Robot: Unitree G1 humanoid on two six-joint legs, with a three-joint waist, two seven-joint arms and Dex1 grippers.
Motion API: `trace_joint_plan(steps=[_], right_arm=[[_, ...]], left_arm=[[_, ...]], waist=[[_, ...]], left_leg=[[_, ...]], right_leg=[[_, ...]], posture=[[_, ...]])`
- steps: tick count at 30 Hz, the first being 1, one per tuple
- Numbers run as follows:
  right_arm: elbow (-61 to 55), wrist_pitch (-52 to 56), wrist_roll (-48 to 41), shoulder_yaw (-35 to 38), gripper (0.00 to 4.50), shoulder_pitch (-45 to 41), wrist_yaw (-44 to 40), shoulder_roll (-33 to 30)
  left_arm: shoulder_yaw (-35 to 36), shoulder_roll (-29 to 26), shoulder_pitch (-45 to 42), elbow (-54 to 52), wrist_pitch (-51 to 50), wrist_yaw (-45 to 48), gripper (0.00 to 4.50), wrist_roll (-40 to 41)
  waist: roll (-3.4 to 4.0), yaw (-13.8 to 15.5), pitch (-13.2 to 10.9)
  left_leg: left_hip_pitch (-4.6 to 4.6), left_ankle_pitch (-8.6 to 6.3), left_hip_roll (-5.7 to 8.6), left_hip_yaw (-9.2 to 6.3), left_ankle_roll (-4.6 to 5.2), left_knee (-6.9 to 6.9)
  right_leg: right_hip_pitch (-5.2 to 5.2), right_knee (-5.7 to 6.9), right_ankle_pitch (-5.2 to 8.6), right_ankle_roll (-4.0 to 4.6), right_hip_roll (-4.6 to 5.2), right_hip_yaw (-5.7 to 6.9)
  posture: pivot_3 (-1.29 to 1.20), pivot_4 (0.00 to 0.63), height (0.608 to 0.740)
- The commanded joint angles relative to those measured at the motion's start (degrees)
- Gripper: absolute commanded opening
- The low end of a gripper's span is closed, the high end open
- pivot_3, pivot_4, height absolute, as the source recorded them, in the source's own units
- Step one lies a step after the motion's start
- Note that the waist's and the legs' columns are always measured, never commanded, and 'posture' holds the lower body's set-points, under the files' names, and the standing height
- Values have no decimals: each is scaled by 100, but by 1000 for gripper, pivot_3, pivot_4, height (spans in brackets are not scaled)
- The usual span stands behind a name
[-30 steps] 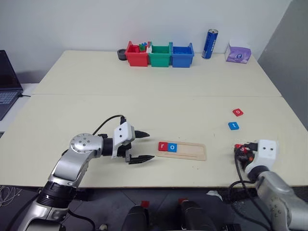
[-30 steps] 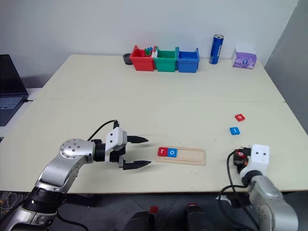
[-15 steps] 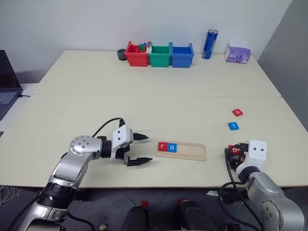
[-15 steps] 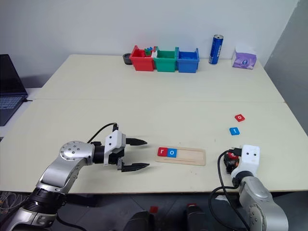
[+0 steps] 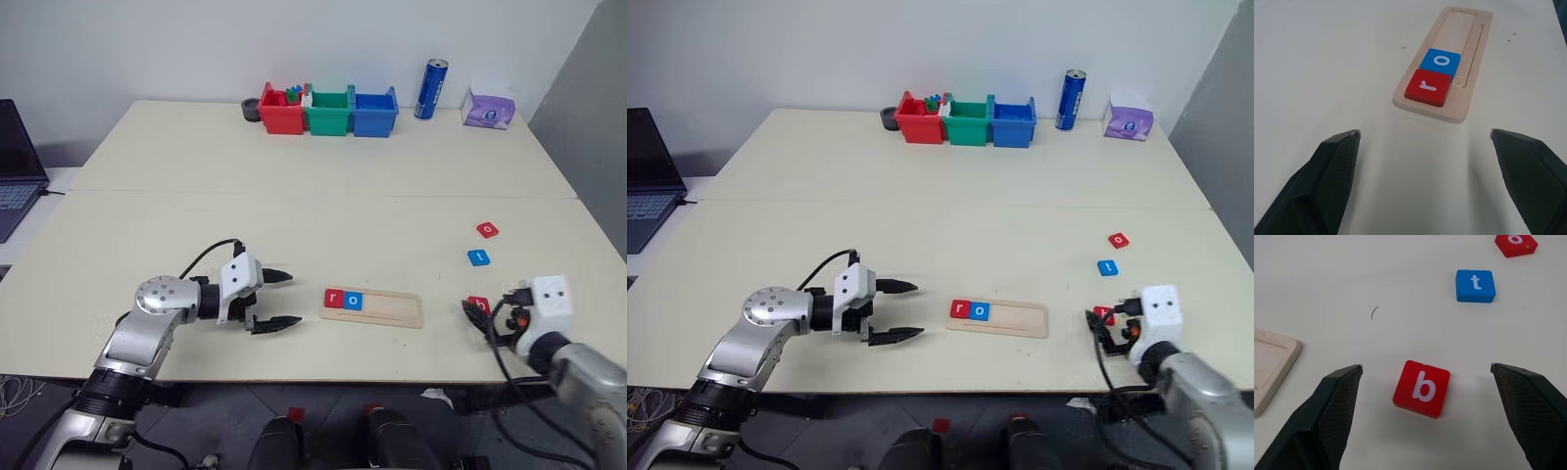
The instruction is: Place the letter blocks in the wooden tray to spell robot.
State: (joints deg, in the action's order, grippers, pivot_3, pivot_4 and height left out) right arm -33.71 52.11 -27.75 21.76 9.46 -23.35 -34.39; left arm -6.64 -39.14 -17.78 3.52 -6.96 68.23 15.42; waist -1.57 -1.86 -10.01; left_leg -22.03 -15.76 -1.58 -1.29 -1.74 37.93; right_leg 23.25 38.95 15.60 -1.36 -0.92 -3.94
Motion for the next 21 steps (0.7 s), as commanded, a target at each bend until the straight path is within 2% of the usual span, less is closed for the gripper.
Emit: trace_joint_plan(steps=[1,4,9,21], right_arm=[[374,-576,24,18,4466,15,-1272,-1011],[1075,-1524,475,-468,4466,-24,-2238,-1881],[2074,-2332,786,-1027,4466,-557,-3121,-2421],[3687,-3277,1568,-2421,4466,-2126,-4280,-2466]], left_arm=[[9,56,-157,-47,115,37,4500,6],[-20,111,-230,-20,98,45,4500,12],[-5,130,-269,2,106,93,4500,30],[17,111,-99,-359,-21,37,4500,47]], waist=[[3,0,-2],[-2,-3,-4],[-8,-8,-10],[-7,4,-15]], left_leg=[[1,0,1,1,0,-2],[3,0,5,6,0,-1],[3,0,4,5,0,-1],[1,0,-3,4,0,4]], right_leg=[[0,1,0,0,0,0],[0,1,0,0,-2,5],[-1,0,0,0,-8,8],[0,1,-1,0,1,10]], posture=[[0,150,740],[0,150,740],[0,150,740],[0,150,740]])
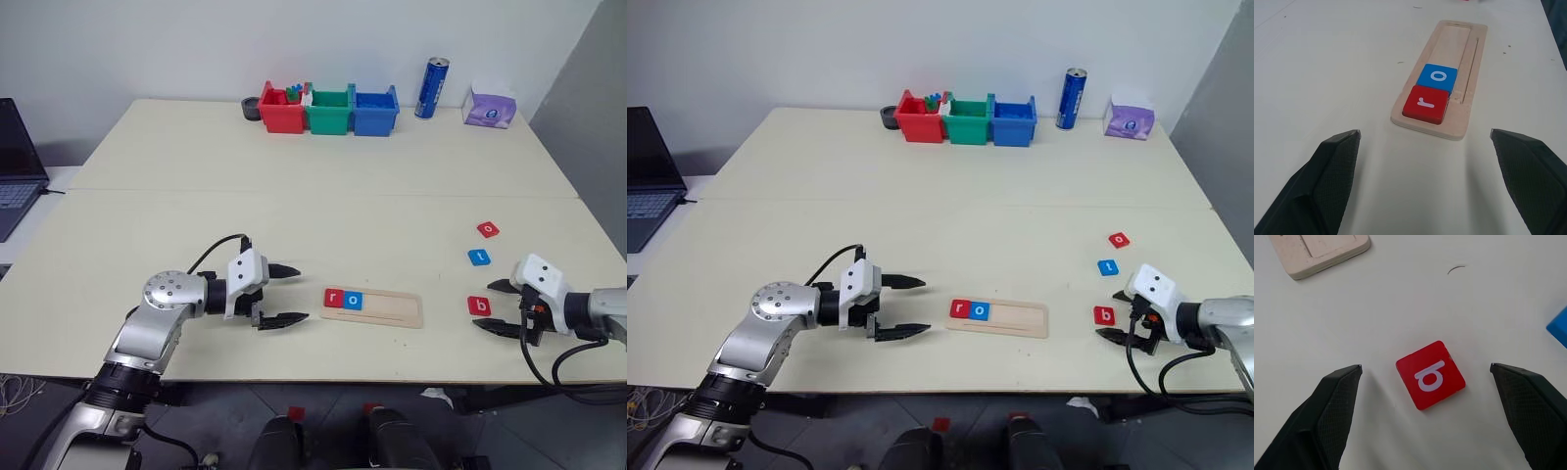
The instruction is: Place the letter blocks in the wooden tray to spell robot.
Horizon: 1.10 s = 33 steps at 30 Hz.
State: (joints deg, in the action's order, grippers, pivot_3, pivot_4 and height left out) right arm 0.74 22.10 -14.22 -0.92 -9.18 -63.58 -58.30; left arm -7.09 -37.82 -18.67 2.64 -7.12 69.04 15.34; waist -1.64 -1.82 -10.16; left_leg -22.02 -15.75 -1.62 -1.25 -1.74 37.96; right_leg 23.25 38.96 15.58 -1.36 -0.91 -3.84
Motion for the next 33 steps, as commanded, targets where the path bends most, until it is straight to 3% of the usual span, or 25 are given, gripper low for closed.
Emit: trace_joint_plan(steps=[1,3,5,13,19,24,33], right_arm=[[417,-381,320,-265,4466,-384,-331,-71],[692,-487,437,-396,4466,-584,-429,-22],[842,-494,464,-451,4096,-708,-531,20],[836,-219,240,-287,1454,-766,-783,31],[-782,629,-383,-9,1452,-629,-830,-76],[-2091,1319,-619,-380,1452,-710,-449,280],[-2070,1944,-65,-1429,1452,-1643,391,1223]], left_arm=[[61,-26,-9,-292,-16,-48,4500,53],[59,-33,-8,-315,-31,-59,4500,47],[58,-37,-7,-334,-44,-73,4500,49],[125,-120,102,-212,-2,-50,4500,35],[160,-192,177,-166,75,-53,4500,34],[147,-188,170,-172,38,-66,4500,54],[113,-102,92,-41,139,-116,4500,4]], waist=[[1,0,0],[1,0,-1],[1,0,-1],[2,2,0],[9,2,-5],[8,4,-5],[9,3,-5]], left_leg=[[0,0,0,0,0,0],[1,0,0,1,0,1],[2,0,0,1,0,1],[2,0,-1,-3,0,1],[2,0,-3,-11,0,1],[1,0,-5,-16,0,1],[-1,0,-4,-15,-1,4]], right_leg=[[0,0,0,0,1,0],[0,1,0,0,1,1],[0,1,-1,1,1,2],[-1,2,-3,5,1,3],[0,5,-10,16,1,4],[0,5,-1,1,0,9],[3,5,-2,1,1,8]], posture=[[0,150,740],[0,150,740],[0,150,740],[0,150,740],[0,150,740],[0,150,740],[0,150,740]])
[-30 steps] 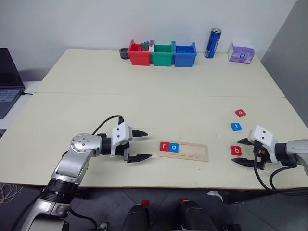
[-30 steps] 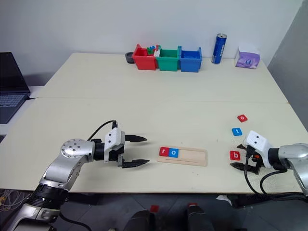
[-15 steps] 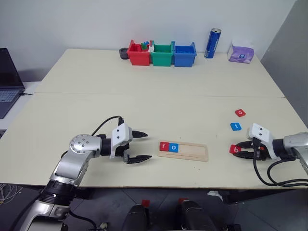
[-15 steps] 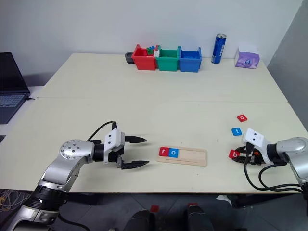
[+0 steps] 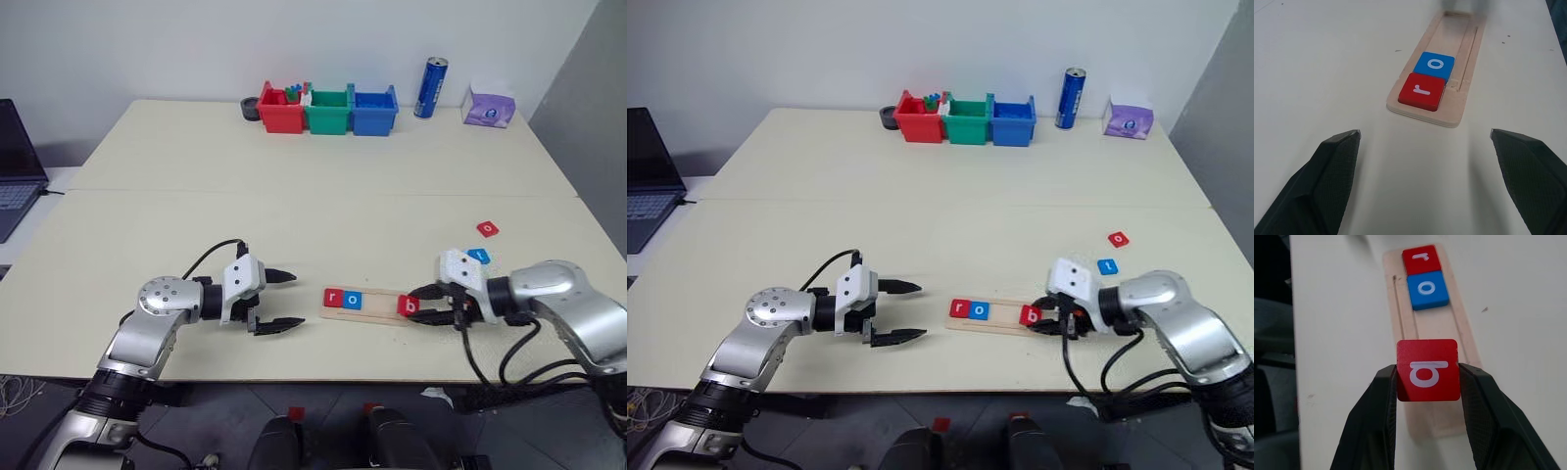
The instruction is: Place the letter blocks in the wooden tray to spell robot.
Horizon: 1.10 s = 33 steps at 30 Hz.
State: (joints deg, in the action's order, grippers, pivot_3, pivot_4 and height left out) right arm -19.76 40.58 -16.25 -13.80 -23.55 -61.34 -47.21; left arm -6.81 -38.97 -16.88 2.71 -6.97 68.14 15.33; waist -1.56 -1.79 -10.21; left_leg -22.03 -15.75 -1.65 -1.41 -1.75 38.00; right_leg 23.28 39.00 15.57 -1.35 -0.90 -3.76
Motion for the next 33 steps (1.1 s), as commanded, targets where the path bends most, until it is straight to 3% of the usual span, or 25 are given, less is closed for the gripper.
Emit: trace_joint_plan(steps=[1,12,33], right_arm=[[63,93,217,-243,1452,-293,230,201],[586,50,592,-761,1452,-714,431,711],[573,199,572,-907,1452,-776,301,772]], left_arm=[[88,15,-71,-40,153,-28,4500,0],[106,32,-30,-64,240,-62,4500,16],[60,58,-47,-150,204,-97,4500,11]], waist=[[0,0,0],[0,-2,0],[0,-2,0]], left_leg=[[0,0,0,0,0,-1],[-3,0,1,1,0,-1],[-3,0,1,-1,0,-1]], right_leg=[[0,0,-1,3,0,2],[1,-1,-13,23,0,7],[1,0,-14,24,0,9]], posture=[[0,150,740],[0,150,740],[0,150,740]])
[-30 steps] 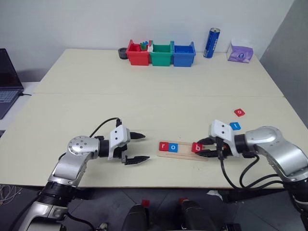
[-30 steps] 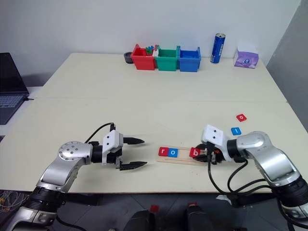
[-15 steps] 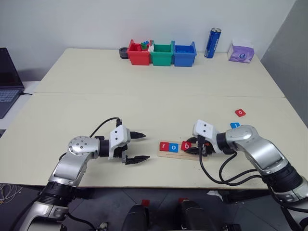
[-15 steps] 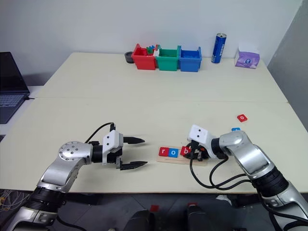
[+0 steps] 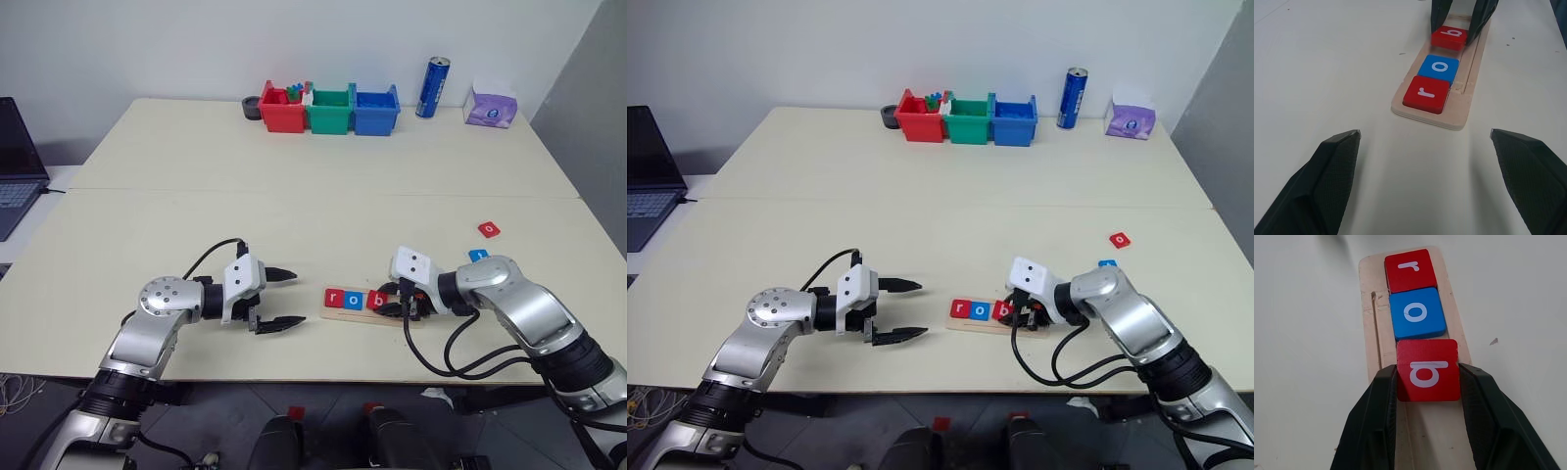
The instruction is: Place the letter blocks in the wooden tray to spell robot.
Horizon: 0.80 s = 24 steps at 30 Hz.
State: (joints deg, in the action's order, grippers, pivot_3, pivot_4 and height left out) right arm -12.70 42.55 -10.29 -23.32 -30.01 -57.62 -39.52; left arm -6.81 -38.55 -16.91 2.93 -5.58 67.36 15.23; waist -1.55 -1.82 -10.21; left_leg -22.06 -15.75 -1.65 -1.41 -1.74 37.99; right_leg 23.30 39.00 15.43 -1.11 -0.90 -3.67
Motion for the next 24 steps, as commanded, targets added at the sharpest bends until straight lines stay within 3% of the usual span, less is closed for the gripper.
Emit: trace_joint_plan(steps=[1,2,8,11,17,24], right_arm=[[-121,3,-18,45,1452,-138,-75,1],[-114,4,-15,46,1452,-144,-81,-2],[-164,46,-81,95,3614,-175,-133,9],[-313,210,-252,302,4478,-245,-107,76],[-1156,759,-817,926,4478,47,-101,-236],[-1475,893,-829,1011,4478,567,175,-511]], left_arm=[[53,20,-46,-175,63,-26,4500,20],[47,23,-49,-174,65,-32,4500,18],[32,30,-40,-199,68,-52,4500,10],[28,28,-19,-235,51,-60,4500,13],[35,28,18,-286,13,-93,4500,15],[8,60,18,-275,19,-99,4500,-1]], waist=[[0,0,0],[0,0,0],[0,0,0],[0,0,0],[1,8,0],[0,10,0]], left_leg=[[0,0,0,0,0,0],[0,0,0,0,0,0],[0,0,0,0,0,0],[0,0,0,0,0,0],[-3,0,0,-7,0,0],[-7,0,1,-2,0,0]], right_leg=[[0,0,0,0,0,0],[0,0,0,0,0,0],[0,0,0,0,0,0],[0,0,0,0,0,0],[1,-1,0,0,1,3],[1,-1,3,-5,2,7]], posture=[[0,150,740],[0,150,740],[0,150,740],[0,150,740],[0,150,740],[0,150,740]])
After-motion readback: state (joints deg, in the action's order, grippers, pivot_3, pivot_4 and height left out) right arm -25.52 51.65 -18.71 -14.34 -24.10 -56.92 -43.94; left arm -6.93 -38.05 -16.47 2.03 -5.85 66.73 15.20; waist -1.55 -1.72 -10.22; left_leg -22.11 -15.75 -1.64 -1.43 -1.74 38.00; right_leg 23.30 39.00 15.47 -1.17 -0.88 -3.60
